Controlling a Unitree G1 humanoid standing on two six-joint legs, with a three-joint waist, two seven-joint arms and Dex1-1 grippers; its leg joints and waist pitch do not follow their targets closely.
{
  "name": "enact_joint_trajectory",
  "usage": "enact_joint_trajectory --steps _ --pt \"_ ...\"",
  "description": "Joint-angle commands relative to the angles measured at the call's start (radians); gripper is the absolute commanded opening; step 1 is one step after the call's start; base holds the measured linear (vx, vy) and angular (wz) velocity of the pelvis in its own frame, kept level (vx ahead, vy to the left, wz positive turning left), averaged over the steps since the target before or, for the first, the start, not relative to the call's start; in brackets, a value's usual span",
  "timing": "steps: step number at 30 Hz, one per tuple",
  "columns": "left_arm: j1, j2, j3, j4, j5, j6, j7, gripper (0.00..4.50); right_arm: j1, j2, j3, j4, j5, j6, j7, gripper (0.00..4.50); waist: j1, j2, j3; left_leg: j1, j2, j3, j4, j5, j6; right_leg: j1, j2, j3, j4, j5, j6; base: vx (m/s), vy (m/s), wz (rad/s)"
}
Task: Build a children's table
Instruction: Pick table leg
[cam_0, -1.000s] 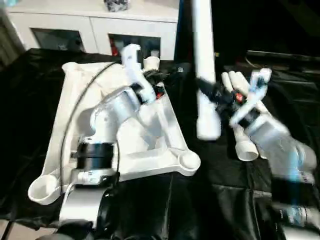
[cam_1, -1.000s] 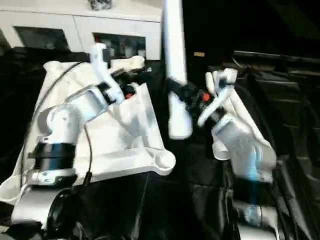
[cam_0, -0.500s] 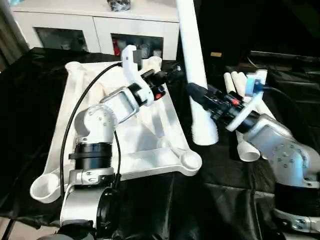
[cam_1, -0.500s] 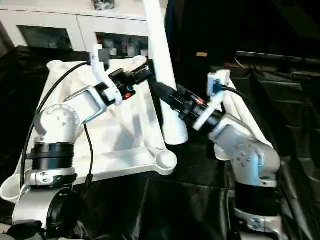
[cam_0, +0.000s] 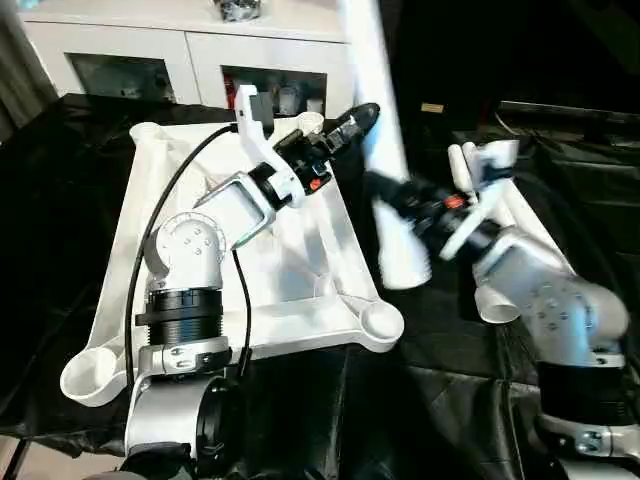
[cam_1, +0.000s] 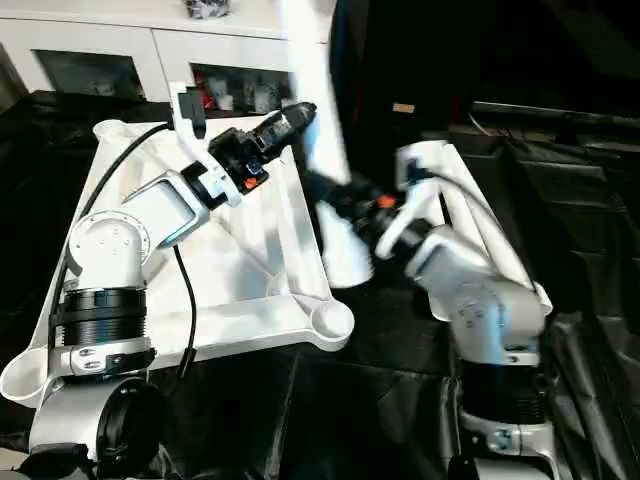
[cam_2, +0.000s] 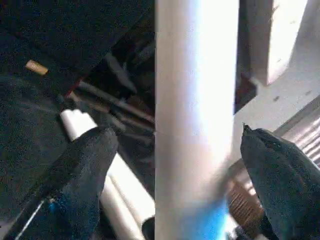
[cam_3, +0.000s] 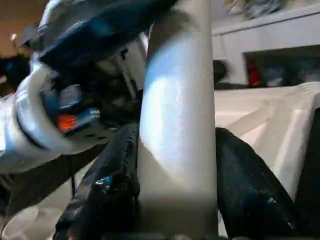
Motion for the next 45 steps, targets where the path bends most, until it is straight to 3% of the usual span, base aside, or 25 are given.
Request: enact_joint_trajectory --steps 1,2,9,10,13,19,23,24,31,32,34,36,39,41,43,45 --pt "-0.012 0.004 -0.025 0.011 0.028 -0.018 0.028 4.31 -0.008 0.0 0.029 -0.014 -0.047 -0.011 -0.026 1.81 -0.002 -0.004 -0.075 0.032 0.067 -0.038 -0.077 -0.123 -0.009 0.038 -0.09 0.05 -0.087 -0.074 -0.202 0.0 0.0 0.0" --pt "-0.02 0.001 -0.026 0.017 0.04 -0.044 0.043 4.2 -0.021 0.009 0.057 0.005 -0.096 -0.03 -0.069 1.81 -0.003 0.001 -0.075 0.033 0.069 -0.04 -0.078 -0.12 -0.019 0.036 -0.089 0.05 -0.087 -0.067 -0.202 0.0 0.0 0.0" --pt "-0.067 -0.016 -0.006 0.064 0.129 -0.113 0.216 3.7 -0.063 0.055 0.154 0.058 -0.26 -0.098 -0.221 1.81 -0.009 -0.006 -0.077 0.033 0.067 -0.039 -0.077 -0.127 -0.035 0.039 -0.089 0.052 -0.085 -0.038 -0.197 0.0 0.0 0.0" --pt "-0.074 -0.034 0.002 0.069 0.144 -0.132 0.263 3.67 -0.068 0.053 0.191 0.062 -0.319 -0.123 -0.254 1.81 -0.008 -0.004 -0.078 0.033 0.067 -0.04 -0.077 -0.111 -0.034 0.039 -0.088 0.051 -0.081 -0.014 -0.195 0.0 0.0 0.0" --pt "-0.062 -0.054 -0.03 0.057 0.168 -0.142 0.27 3.38 -0.072 0.064 0.207 0.07 -0.346 -0.138 -0.277 1.81 -0.007 -0.008 -0.08 0.033 0.066 -0.037 -0.074 -0.096 -0.025 0.04 -0.088 0.051 -0.079 0.023 -0.2 0.0 0.0 0.0" --pt "-0.043 -0.087 -0.074 0.063 0.223 -0.177 0.334 2.89 -0.098 0.099 0.214 0.1 -0.385 -0.168 -0.319 1.81 -0.008 -0.006 -0.08 0.031 0.066 -0.037 -0.072 -0.079 0.004 0.042 -0.089 0.051 -0.075 0.065 -0.215 0.0 0.0 0.0" --pt "-0.049 -0.102 -0.058 0.081 0.227 -0.202 0.37 2.81 -0.116 0.119 0.217 0.107 -0.399 -0.187 -0.338 1.81 -0.009 -0.005 -0.079 0.032 0.067 -0.038 -0.072 -0.093 0.001 0.041 -0.088 0.051 -0.077 0.046 -0.215 0.0 0.0 0.0" --pt "-0.05 -0.103 -0.053 0.084 0.229 -0.206 0.373 2.53 -0.117 0.122 0.217 0.108 -0.403 -0.19 -0.339 1.81 -0.01 -0.005 -0.08 0.032 0.067 -0.038 -0.073 -0.089 0.001 0.042 -0.087 0.051 -0.076 0.053 -0.211 0.0 0.0 0.0" --pt "-0.058 -0.09 -0.019 0.094 0.233 -0.239 0.385 2.08 -0.125 0.122 0.228 0.11 -0.432 -0.202 -0.348 1.81 -0.009 -0.005 -0.082 0.033 0.067 -0.037 -0.07 -0.073 0.004 0.042 -0.089 0.05 -0.072 0.078 -0.216 0.0 0.0 0.0" --pt "-0.057 -0.083 -0.018 0.09 0.232 -0.252 0.377 2.04 -0.133 0.116 0.251 0.134 -0.464 -0.248 -0.341 1.81 -0.01 -0.009 -0.082 0.032 0.067 -0.037 -0.071 -0.072 0.002 0.041 -0.088 0.05 -0.072 0.075 -0.215 0.0 0.0 0.0" --pt "-0.057 -0.081 -0.019 0.089 0.231 -0.257 0.379 1.95 -0.135 0.12 0.251 0.144 -0.46 -0.257 -0.333 2.37 -0.01 -0.007 -0.081 0.033 0.066 -0.036 -0.07 -0.083 0.001 0.042 -0.09 0.051 -0.074 0.064 -0.215 0.0 0.0 0.0" --pt "-0.056 -0.071 -0.031 0.087 0.232 -0.263 0.36 1.91 -0.13 0.139 0.205 0.136 -0.373 -0.219 -0.278 2.58 -0.009 -0.008 -0.082 0.033 0.067 -0.036 -0.069 -0.081 0.013 0.043 -0.088 0.051 -0.071 0.073 -0.212 0.0 0.0 0.0" --pt "-0.056 -0.066 -0.039 0.086 0.234 -0.27 0.343 1.87 -0.127 0.147 0.18 0.132 -0.343 -0.213 -0.266 2.84 -0.009 -0.008 -0.083 0.032 0.067 -0.037 -0.069 -0.065 0.03 0.043 -0.089 0.05 -0.069 0.096 -0.213 0.0 0.0 0.0" --pt "-0.056 -0.032 -0.074 0.073 0.236 -0.283 0.257 1.86 -0.122 0.1 0.133 0.119 -0.278 -0.163 -0.187 3.03 -0.007 -0.006 -0.084 0.032 0.067 -0.036 -0.067 -0.055 0.034 0.043 -0.089 0.05 -0.067 0.103 -0.22 0.0 0.0 0.0" --pt "-0.058 -0.008 -0.089 0.072 0.232 -0.283 0.202 1.86 -0.118 0.048 0.123 0.107 -0.248 -0.14 -0.114 3.22 0.002 -0.006 -0.084 0.036 0.069 -0.036 -0.067 -0.056 0.037 0.044 -0.087 0.049 -0.067 0.094 -0.212 0.0 0.0 0.0" --pt "-0.06 0.002 -0.093 0.073 0.228 -0.282 0.182 1.86 -0.116 0.024 0.123 0.101 -0.237 -0.134 -0.079 3.29 0.0 -0.008 -0.084 0.032 0.069 -0.036 -0.066 -0.045 0.035 0.045 -0.087 0.049 -0.064 0.113 -0.216 0.0 0.0 0.0"
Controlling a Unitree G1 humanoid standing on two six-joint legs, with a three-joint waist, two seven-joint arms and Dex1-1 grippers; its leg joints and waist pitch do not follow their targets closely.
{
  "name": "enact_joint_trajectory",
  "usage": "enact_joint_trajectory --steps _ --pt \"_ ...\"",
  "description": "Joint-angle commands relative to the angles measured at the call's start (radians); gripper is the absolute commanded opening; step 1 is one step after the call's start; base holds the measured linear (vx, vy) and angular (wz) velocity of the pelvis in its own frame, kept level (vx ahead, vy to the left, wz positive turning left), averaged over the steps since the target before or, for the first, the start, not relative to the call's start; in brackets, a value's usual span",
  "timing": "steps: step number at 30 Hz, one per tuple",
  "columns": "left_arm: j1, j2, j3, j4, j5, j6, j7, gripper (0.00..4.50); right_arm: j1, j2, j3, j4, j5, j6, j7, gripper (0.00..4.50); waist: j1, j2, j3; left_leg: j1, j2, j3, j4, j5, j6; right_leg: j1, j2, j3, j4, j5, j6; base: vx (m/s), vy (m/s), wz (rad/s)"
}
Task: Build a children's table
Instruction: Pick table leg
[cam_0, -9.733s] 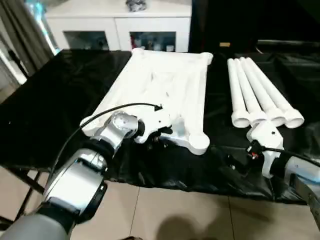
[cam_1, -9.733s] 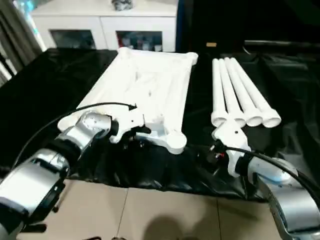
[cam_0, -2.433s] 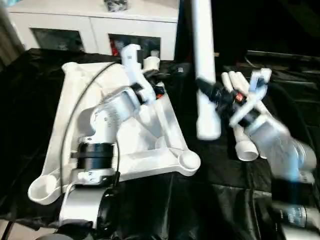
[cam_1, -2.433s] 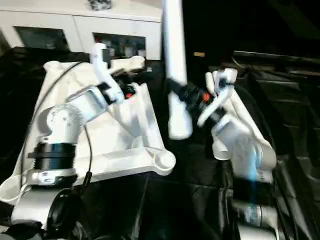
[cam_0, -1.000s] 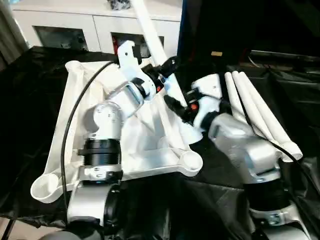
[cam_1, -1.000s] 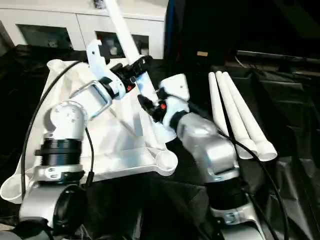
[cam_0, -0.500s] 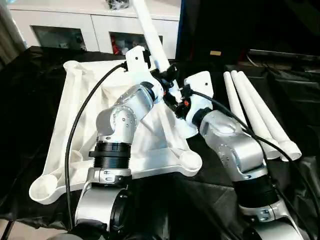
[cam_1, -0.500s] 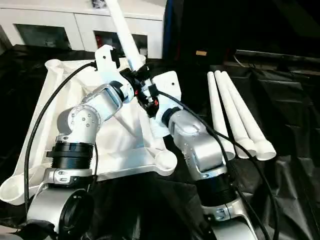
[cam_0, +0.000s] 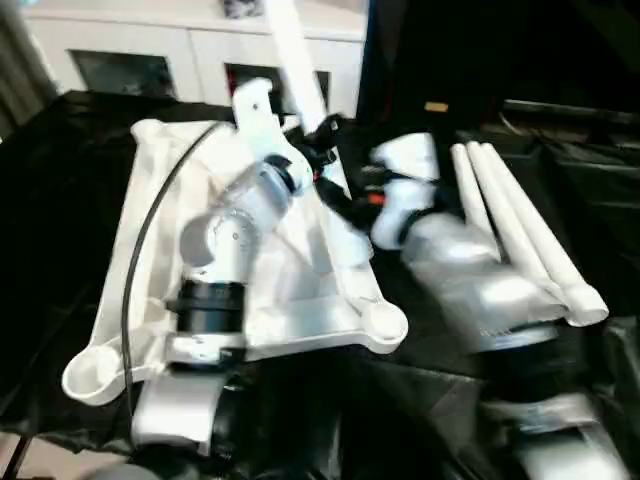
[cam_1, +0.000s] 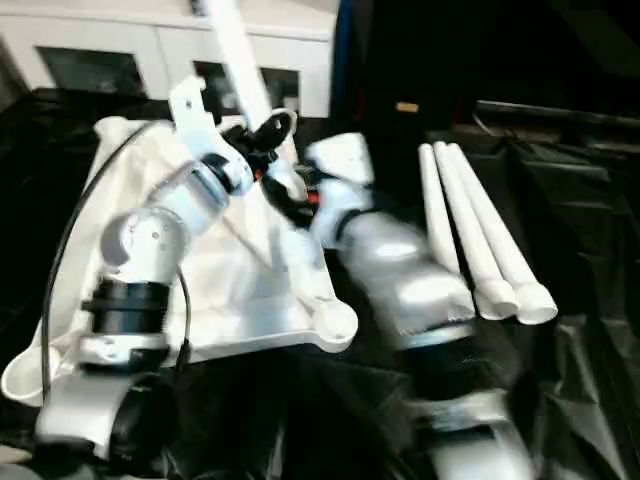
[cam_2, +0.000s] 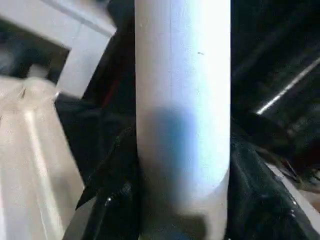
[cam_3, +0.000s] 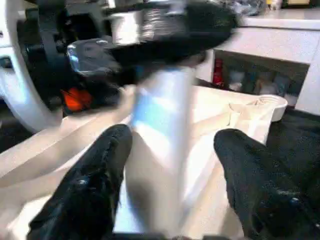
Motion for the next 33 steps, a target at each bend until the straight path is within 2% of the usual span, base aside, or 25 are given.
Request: enact_joint_trajectory --steps 1,2,3,4,5,6,7,10,11,16,25,31,33 --pt "-0.017 0.014 -0.023 -0.003 -0.011 -0.003 -0.064 1.86 0.002 -0.035 -0.02 -0.035 0.051 0.037 0.083 3.29 -0.004 -0.006 -0.085 0.036 0.066 -0.036 -0.065 -0.051 0.034 0.047 -0.088 0.047 -0.061 0.104 -0.227 0.0 0.0 0.0" --pt "-0.02 0.034 -0.029 -0.002 -0.027 0.0 -0.123 1.86 0.004 -0.077 -0.033 -0.041 0.085 0.056 0.146 3.33 -0.004 -0.004 -0.085 0.035 0.067 -0.036 -0.063 -0.052 0.035 0.048 -0.089 0.048 -0.06 0.103 -0.231 0.0 0.0 0.0" --pt "-0.02 0.034 -0.029 -0.002 -0.027 0.0 -0.123 1.86 0.004 -0.077 -0.033 -0.041 0.085 0.056 0.146 3.34 -0.001 -0.005 -0.085 0.036 0.068 -0.035 -0.062 -0.053 0.04 0.048 -0.091 0.049 -0.062 0.097 -0.239 0.0 0.0 0.0" --pt "-0.022 0.055 -0.036 -0.004 -0.049 0.007 -0.193 1.86 0.006 -0.116 -0.053 -0.044 0.132 0.09 0.211 3.34 0.0 -0.005 -0.087 0.035 0.068 -0.035 -0.061 -0.05 0.045 0.049 -0.091 0.048 -0.06 0.099 -0.251 0.0 0.0 0.0" --pt "-0.022 0.055 -0.036 -0.004 -0.049 0.007 -0.193 1.86 0.006 -0.116 -0.053 -0.044 0.132 0.09 0.211 3.34 0.0 -0.005 -0.087 0.035 0.068 -0.035 -0.061 -0.05 0.045 0.049 -0.091 0.048 -0.06 0.099 -0.251 0.0 0.0 0.0" --pt "-0.023 0.075 -0.044 -0.007 -0.066 0.008 -0.263 1.86 0.005 -0.147 -0.068 -0.043 0.166 0.107 0.265 3.34 -0.003 -0.007 -0.085 0.033 0.067 -0.034 -0.062 -0.045 0.048 0.047 -0.089 0.047 -0.059 0.102 -0.258 0.0 0.0 0.0" --pt "-0.024 0.093 -0.051 -0.016 -0.09 0.018 -0.336 1.86 0.0 -0.17 -0.084 -0.038 0.201 0.132 0.313 3.34 -0.001 -0.006 -0.089 0.034 0.066 -0.035 -0.058 -0.043 0.054 0.051 -0.091 0.047 -0.058 0.102 -0.265 0.0 0.0 0.0" --pt "-0.025 0.113 -0.061 -0.038 -0.131 0.032 -0.448 1.86 -0.011 -0.19 -0.102 -0.03 0.248 0.168 0.372 3.34 0.0 -0.006 -0.086 0.035 0.067 -0.033 -0.059 -0.047 0.059 0.047 -0.092 0.046 -0.059 0.09 -0.282 0.0 0.0 0.0" --pt "-0.025 0.113 -0.061 -0.038 -0.131 0.032 -0.448 1.86 -0.011 -0.19 -0.102 -0.03 0.248 0.168 0.372 3.34 -0.001 -0.005 -0.085 0.035 0.069 -0.033 -0.06 -0.052 0.056 0.046 -0.091 0.045 -0.06 0.08 -0.286 0.0 0.0 0.0" --pt "-0.035 0.142 -0.078 -0.092 -0.257 0.098 -0.686 1.86 -0.021 -0.246 -0.06 -0.03 0.329 0.238 0.532 3.34 0.003 -0.007 -0.085 0.037 0.068 -0.031 -0.059 -0.057 0.055 0.048 -0.092 0.045 -0.06 0.049 -0.298 0.0 0.0 0.0" --pt "-0.037 0.15 -0.096 -0.111 -0.307 0.13 -0.776 1.86 -0.011 -0.256 -0.024 -0.048 0.363 0.274 0.605 3.34 0.002 -0.007 -0.082 0.038 0.07 -0.032 -0.06 -0.083 0.036 0.043 -0.092 0.045 -0.064 -0.01 -0.289 0.0 0.0 0.0" --pt "-0.033 0.17 -0.134 -0.114 -0.313 0.163 -0.849 1.86 -0.026 -0.268 -0.003 -0.036 0.357 0.275 0.642 3.34 0.001 -0.01 -0.082 0.037 0.068 -0.032 -0.06 -0.085 0.027 0.045 -0.092 0.047 -0.065 -0.026 -0.28 0.0 0.0 0.0" --pt "-0.033 0.172 -0.143 -0.111 -0.309 0.166 -0.863 1.86 -0.029 -0.272 0.006 -0.036 0.35 0.27 0.651 3.34 0.001 -0.008 -0.082 0.037 0.068 -0.032 -0.06 -0.081 0.027 0.044 -0.092 0.047 -0.065 -0.024 -0.279 0.0 0.0 0.0"
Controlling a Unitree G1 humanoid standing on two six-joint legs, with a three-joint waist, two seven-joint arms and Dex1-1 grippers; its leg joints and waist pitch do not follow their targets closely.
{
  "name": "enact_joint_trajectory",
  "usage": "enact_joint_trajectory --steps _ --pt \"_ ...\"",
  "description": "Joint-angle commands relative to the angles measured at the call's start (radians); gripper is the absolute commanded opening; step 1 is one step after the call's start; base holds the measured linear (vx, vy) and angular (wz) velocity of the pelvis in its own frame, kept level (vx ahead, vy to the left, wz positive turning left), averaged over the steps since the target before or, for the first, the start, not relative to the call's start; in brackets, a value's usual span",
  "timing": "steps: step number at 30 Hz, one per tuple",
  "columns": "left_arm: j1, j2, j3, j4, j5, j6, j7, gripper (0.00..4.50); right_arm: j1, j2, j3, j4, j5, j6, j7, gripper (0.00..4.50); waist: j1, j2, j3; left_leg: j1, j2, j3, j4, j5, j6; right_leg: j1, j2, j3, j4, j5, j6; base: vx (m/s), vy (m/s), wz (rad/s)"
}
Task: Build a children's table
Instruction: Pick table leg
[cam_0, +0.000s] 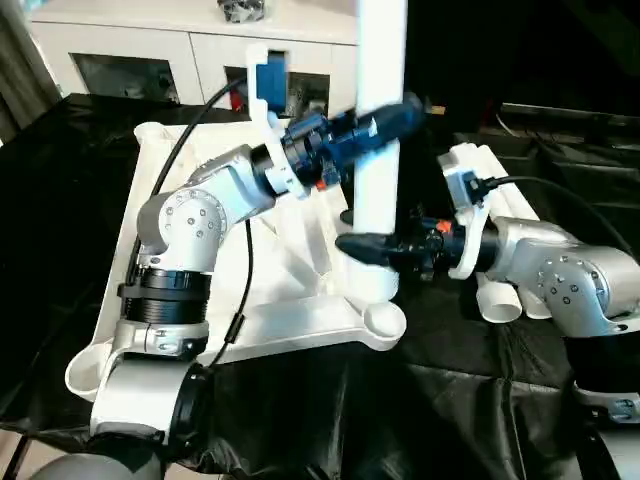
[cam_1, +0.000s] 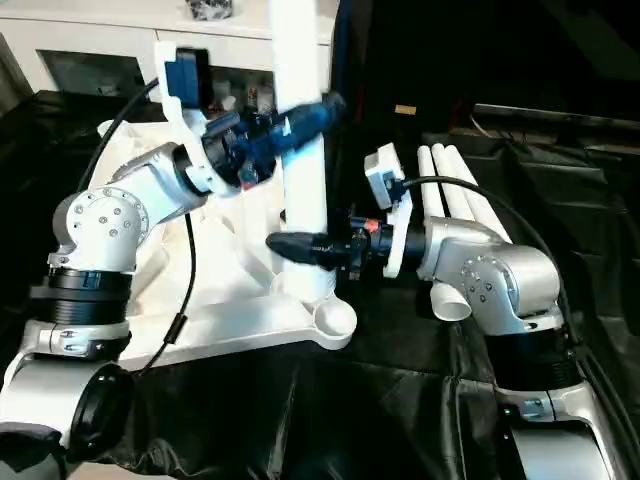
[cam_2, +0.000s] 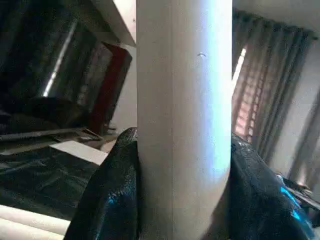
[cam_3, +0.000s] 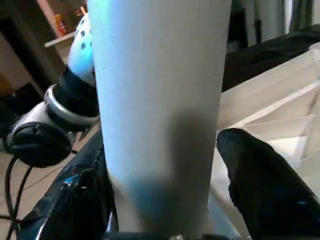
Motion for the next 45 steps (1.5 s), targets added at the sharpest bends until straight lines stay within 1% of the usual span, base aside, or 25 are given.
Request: enact_joint_trajectory --steps 1,6,8,9,10,13,15,18,22,26,28,31,32,33,34,35,36,37,38,39,40,41,43,44,45 --pt "-0.022 0.003 -0.022 -0.017 -0.004 0.011 -0.029 1.86 -0.023 -0.017 0.012 -0.022 -0.009 -0.005 0.017 3.34 0.001 -0.009 -0.082 0.034 0.068 -0.033 -0.066 -0.082 0.026 0.043 -0.09 0.046 -0.072 -0.023 -0.277 0.0 0.0 0.0" --pt "-0.025 0.005 -0.034 -0.007 -0.001 0.009 -0.04 1.86 -0.018 -0.027 0.035 -0.027 -0.028 -0.013 0.023 3.34 0.002 -0.009 -0.083 0.033 0.067 -0.033 -0.064 -0.081 0.028 0.044 -0.091 0.046 -0.072 -0.018 -0.279 0.0 0.0 0.0" --pt "-0.026 0.009 -0.043 -0.005 0.002 0.009 -0.047 1.86 -0.016 -0.028 0.041 -0.027 -0.037 -0.019 0.023 2.97 0.002 -0.006 -0.083 0.034 0.067 -0.033 -0.065 -0.082 0.026 0.044 -0.09 0.045 -0.071 -0.021 -0.279 0.0 0.0 0.0" --pt "-0.026 0.01 -0.045 -0.004 0.005 0.009 -0.05 1.86 -0.016 -0.028 0.043 -0.027 -0.04 -0.021 0.023 2.94 0.001 -0.007 -0.083 0.033 0.068 -0.034 -0.065 -0.084 0.024 0.044 -0.091 0.046 -0.071 -0.02 -0.278 0.0 0.0 0.0" --pt "-0.025 0.01 -0.048 -0.003 0.008 0.009 -0.053 1.86 -0.015 -0.029 0.045 -0.027 -0.045 -0.025 0.023 2.94 0.002 -0.004 -0.083 0.034 0.068 -0.034 -0.065 -0.085 0.023 0.044 -0.091 0.046 -0.071 -0.019 -0.278 0.0 0.0 0.0" --pt "-0.024 0.011 -0.052 0.0 0.013 0.008 -0.057 1.86 -0.016 -0.028 0.048 -0.026 -0.052 -0.035 0.018 2.55 0.0 -0.006 -0.083 0.035 0.068 -0.034 -0.065 -0.087 0.023 0.044 -0.091 0.046 -0.071 -0.014 -0.281 0.0 0.0 0.0" --pt "-0.024 0.011 -0.055 0.003 0.016 0.006 -0.06 1.86 -0.017 -0.023 0.051 -0.025 -0.06 -0.042 0.01 2.52 0.001 -0.004 -0.083 0.035 0.068 -0.034 -0.065 -0.089 0.023 0.043 -0.09 0.046 -0.071 -0.015 -0.282 0.0 0.0 0.0" --pt "-0.023 0.013 -0.059 0.005 0.017 0.002 -0.062 1.85 -0.016 -0.015 0.052 -0.026 -0.061 -0.047 -0.002 2.13 0.0 -0.005 -0.083 0.035 0.068 -0.034 -0.065 -0.093 0.021 0.043 -0.091 0.046 -0.072 -0.016 -0.283 0.0 0.0 0.0" --pt "-0.019 0.016 -0.064 0.006 0.023 -0.001 -0.062 1.85 -0.011 -0.008 0.05 -0.033 -0.062 -0.046 -0.007 1.94 0.0 -0.003 -0.084 0.036 0.068 -0.034 -0.065 -0.089 0.022 0.043 -0.089 0.046 -0.069 0.0 -0.287 0.0 0.0 0.0" --pt "-0.017 0.02 -0.07 0.004 0.043 -0.012 -0.046 1.85 -0.005 -0.001 0.05 -0.038 -0.067 -0.046 -0.014 1.92 0.0 -0.006 -0.083 0.035 0.067 -0.034 -0.065 -0.091 0.021 0.044 -0.09 0.046 -0.071 -0.008 -0.286 0.0 0.0 0.0" --pt "-0.023 0.007 -0.056 0.02 0.042 -0.011 -0.019 2.41 -0.001 0.005 0.052 -0.039 -0.08 -0.062 -0.028 1.91 0.001 -0.005 -0.084 0.034 0.068 -0.034 -0.064 -0.089 0.021 0.044 -0.091 0.046 -0.07 -0.008 -0.285 0.0 0.0 0.0" --pt "-0.023 -0.002 -0.022 0.025 0.021 -0.019 -0.005 2.71 0.005 0.022 0.052 -0.038 -0.09 -0.077 -0.057 1.91 0.001 -0.003 -0.084 0.037 0.067 -0.034 -0.065 -0.093 0.011 0.042 -0.09 0.046 -0.071 -0.017 -0.283 0.0 0.0 0.0" --pt "-0.017 -0.005 -0.01 0.017 0.014 -0.031 -0.003 2.71 0.009 0.03 0.051 -0.042 -0.087 -0.08 -0.063 1.91 -0.001 -0.003 -0.084 0.036 0.068 -0.034 -0.065 -0.094 0.012 0.042 -0.09 0.046 -0.071 -0.013 -0.286 0.0 0.0 0.0" --pt "-0.012 -0.01 0.003 0.011 0.011 -0.046 0.009 2.87 0.012 0.039 0.046 -0.044 -0.083 -0.083 -0.071 1.91 0.0 -0.001 -0.084 0.033 0.067 -0.035 -0.066 -0.094 0.013 0.044 -0.091 0.046 -0.071 -0.006 -0.288 0.0 0.0 0.0" --pt "-0.005 -0.016 0.023 0.0 -0.001 -0.057 0.023 2.98 0.017 0.054 0.038 -0.048 -0.082 -0.093 -0.087 1.91 0.001 0.003 -0.084 0.035 0.068 -0.036 -0.065 -0.096 0.012 0.044 -0.091 0.046 -0.07 0.003 -0.288 0.0 0.0 0.0" --pt "-0.003 -0.023 0.044 -0.002 -0.019 -0.054 0.041 3.01 0.019 0.064 0.034 -0.047 -0.085 -0.098 -0.101 1.91 -0.001 0.002 -0.083 0.033 0.067 -0.035 -0.066 -0.098 0.013 0.044 -0.09 0.046 -0.071 0.006 -0.289 0.0 0.0 0.0" --pt "-0.003 -0.023 0.044 -0.002 -0.019 -0.054 0.041 3.01 0.019 0.064 0.034 -0.047 -0.085 -0.098 -0.101 1.91 0.001 0.006 -0.085 0.034 0.068 -0.036 -0.065 -0.101 0.009 0.044 -0.092 0.045 -0.068 0.01 -0.292 0.0 0.0 0.0" --pt "-0.003 -0.031 0.076 -0.001 -0.049 -0.042 0.066 3.01 0.021 0.078 0.026 -0.044 -0.09 -0.108 -0.123 1.91 0.0 0.004 -0.085 0.035 0.069 -0.037 -0.066 -0.109 0.007 0.044 -0.091 0.045 -0.068 0.013 -0.294 0.0 0.0 0.0" --pt "-0.007 -0.041 0.11 0.008 -0.079 -0.027 0.099 3.01 0.025 0.09 0.005 -0.042 -0.081 -0.113 -0.141 1.91 0.0 0.006 -0.085 0.035 0.068 -0.036 -0.066 -0.109 0.005 0.044 -0.09 0.044 -0.067 0.015 -0.296 0.0 0.0 0.0" --pt "-0.009 -0.05 0.145 0.016 -0.11 -0.021 0.125 3.01 0.031 0.1 -0.016 -0.044 -0.073 -0.12 -0.157 1.91 -0.001 0.003 -0.084 0.035 0.067 -0.036 -0.066 -0.115 0.004 0.044 -0.09 0.044 -0.068 0.016 -0.3 0.0 0.0 0.0" --pt "-0.009 -0.056 0.176 0.024 -0.134 -0.021 0.151 3.01 0.037 0.111 -0.033 -0.047 -0.069 -0.129 -0.174 1.91 0.0 0.004 -0.085 0.035 0.067 -0.035 -0.065 -0.119 0.0 0.043 -0.091 0.045 -0.067 0.018 -0.305 0.0 0.0 0.0" --pt "-0.01 -0.058 0.189 0.028 -0.137 -0.028 0.166 3.01 0.04 0.115 -0.04 -0.047 -0.069 -0.134 -0.183 1.91 0.0 0.005 -0.084 0.035 0.066 -0.036 -0.066 -0.123 0.001 0.043 -0.09 0.044 -0.07 0.011 -0.302 0.0 0.0 0.0" --pt "-0.008 -0.058 0.235 0.047 -0.158 -0.043 0.211 3.01 0.05 0.129 -0.055 -0.052 -0.08 -0.152 -0.217 1.91 -0.002 0.012 -0.083 0.037 0.065 -0.036 -0.067 -0.135 -0.006 0.041 -0.086 0.044 -0.072 -0.003 -0.287 0.0 0.0 0.0" --pt "-0.005 -0.057 0.252 0.051 -0.166 -0.046 0.223 3.01 0.054 0.134 -0.057 -0.055 -0.086 -0.16 -0.231 1.91 -0.002 0.012 -0.083 0.037 0.065 -0.036 -0.067 -0.135 -0.006 0.041 -0.086 0.044 -0.072 -0.003 -0.287 0.0 0.0 0.0" --pt "0.003 -0.049 0.259 0.053 -0.148 -0.066 0.232 3.01 0.058 0.14 -0.07 -0.051 -0.093 -0.171 -0.254 1.91 -0.002 0.016 -0.084 0.038 0.064 -0.037 -0.068 -0.14 -0.011 0.042 -0.086 0.044 -0.072 -0.009 -0.283 0.0 0.0 0.0"
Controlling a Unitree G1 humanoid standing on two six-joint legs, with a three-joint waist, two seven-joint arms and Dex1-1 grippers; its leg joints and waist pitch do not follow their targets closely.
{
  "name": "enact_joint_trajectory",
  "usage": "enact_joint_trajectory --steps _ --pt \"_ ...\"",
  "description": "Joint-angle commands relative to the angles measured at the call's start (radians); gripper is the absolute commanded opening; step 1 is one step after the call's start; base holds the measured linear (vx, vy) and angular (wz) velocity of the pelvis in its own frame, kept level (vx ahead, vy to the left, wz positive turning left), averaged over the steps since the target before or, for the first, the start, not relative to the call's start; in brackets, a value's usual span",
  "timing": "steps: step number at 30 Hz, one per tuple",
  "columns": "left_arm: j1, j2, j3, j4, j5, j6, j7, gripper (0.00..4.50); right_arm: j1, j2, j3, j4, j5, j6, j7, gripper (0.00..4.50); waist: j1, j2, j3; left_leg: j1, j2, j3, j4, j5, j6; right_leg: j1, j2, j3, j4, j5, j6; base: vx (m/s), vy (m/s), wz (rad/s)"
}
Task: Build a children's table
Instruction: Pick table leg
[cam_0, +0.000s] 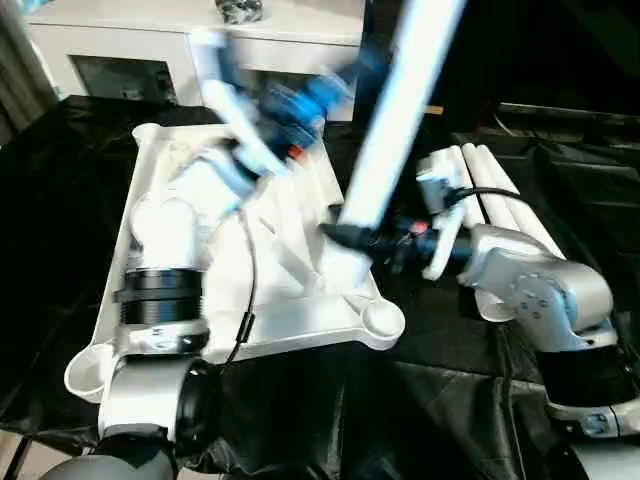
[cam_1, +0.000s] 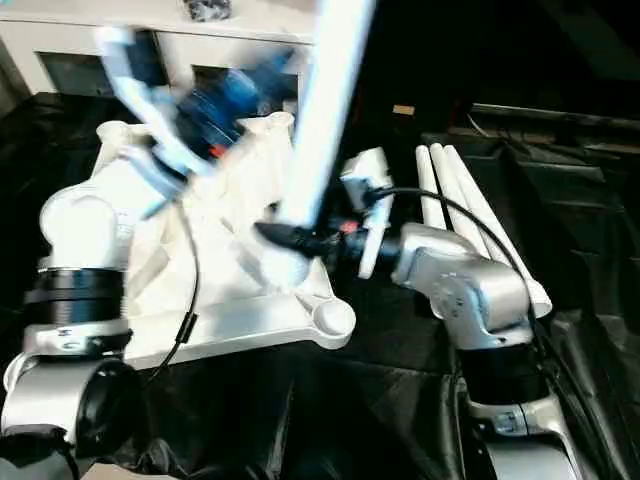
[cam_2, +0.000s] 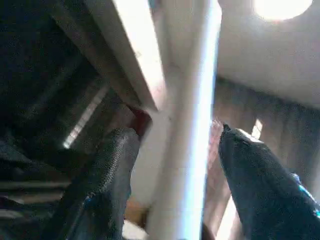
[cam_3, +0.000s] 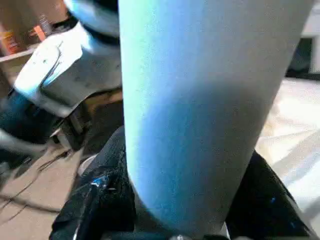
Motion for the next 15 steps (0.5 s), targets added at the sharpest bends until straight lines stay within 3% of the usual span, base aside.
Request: enact_joint_trajectory --steps 1,5,7,8,9,10,12,13,14,15 --pt "0.023 0.022 0.012 -0.005 0.035 -0.047 0.025 3.01 0.015 0.013 -0.035 -0.022 -0.018 -0.039 -0.057 1.91 -0.002 0.01 -0.082 0.036 0.066 -0.039 -0.07 -0.143 -0.015 0.041 -0.087 0.045 -0.077 -0.015 -0.271 0.0 0.0 0.0" --pt "0.157 0.154 -0.185 -0.054 0.353 -0.22 -0.043 3.01 0.033 0.018 -0.064 0.005 -0.132 -0.106 -0.218 1.91 -0.005 0.015 -0.083 0.038 0.069 -0.043 -0.077 -0.141 -0.03 0.04 -0.087 0.047 -0.079 -0.036 -0.221 0.0 0.0 0.0" --pt "0.222 0.214 -0.28 -0.07 0.46 -0.289 -0.081 3.01 0.05 0.017 -0.067 0.008 -0.172 -0.12 -0.271 1.91 -0.004 0.013 -0.083 0.04 0.07 -0.042 -0.081 -0.134 -0.048 0.036 -0.088 0.048 -0.079 -0.073 -0.178 0.0 0.0 0.0" --pt "0.259 0.247 -0.327 -0.084 0.498 -0.309 -0.097 3.01 0.064 0.023 -0.069 0.004 -0.187 -0.124 -0.296 1.91 -0.007 0.0 -0.083 0.04 0.069 -0.038 -0.082 -0.133 -0.052 0.035 -0.086 0.049 -0.081 -0.067 -0.179 0.0 0.0 0.0" --pt "0.301 0.279 -0.372 -0.106 0.532 -0.324 -0.116 3.01 0.081 0.033 -0.069 -0.004 -0.197 -0.122 -0.322 1.91 -0.001 0.008 -0.084 0.04 0.071 -0.041 -0.082 -0.132 -0.054 0.034 -0.09 0.05 -0.076 -0.062 -0.182 0.0 0.0 0.0" --pt "0.337 0.303 -0.407 -0.123 0.561 -0.349 -0.137 3.01 0.098 0.034 -0.059 -0.018 -0.217 -0.123 -0.342 1.91 -0.006 0.001 -0.081 0.038 0.069 -0.036 -0.086 -0.141 -0.053 0.032 -0.084 0.049 -0.077 -0.065 -0.185 0.0 0.0 0.0" --pt "0.337 0.303 -0.407 -0.123 0.561 -0.349 -0.137 3.01 0.098 0.034 -0.059 -0.018 -0.217 -0.123 -0.342 1.91 -0.002 0.009 -0.079 0.042 0.07 -0.036 -0.086 -0.157 -0.054 0.027 -0.088 0.05 -0.079 -0.081 -0.192 0.0 0.0 0.0" --pt "0.395 0.345 -0.466 -0.147 0.605 -0.386 -0.165 3.01 0.137 0.039 -0.042 -0.052 -0.238 -0.125 -0.366 1.91 -0.001 -0.001 -0.078 0.042 0.071 -0.036 -0.087 -0.17 -0.058 0.028 -0.089 0.05 -0.079 -0.094 -0.199 0.0 0.0 0.0" --pt "0.395 0.345 -0.466 -0.147 0.605 -0.386 -0.165 3.01 0.137 0.039 -0.042 -0.052 -0.238 -0.125 -0.366 1.91 0.0 0.001 -0.076 0.037 0.072 -0.04 -0.091 -0.17 -0.056 0.031 -0.09 0.051 -0.08 -0.103 -0.192 0.0 0.0 0.0" --pt "0.426 0.368 -0.507 -0.147 0.648 -0.424 -0.177 3.01 0.162 0.041 -0.031 -0.071 -0.249 -0.13 -0.379 1.91 -0.004 0.003 -0.073 0.04 0.071 -0.036 -0.093 -0.195 -0.06 0.025 -0.089 0.052 -0.082 -0.135 -0.185 0.0 0.0 0.0"
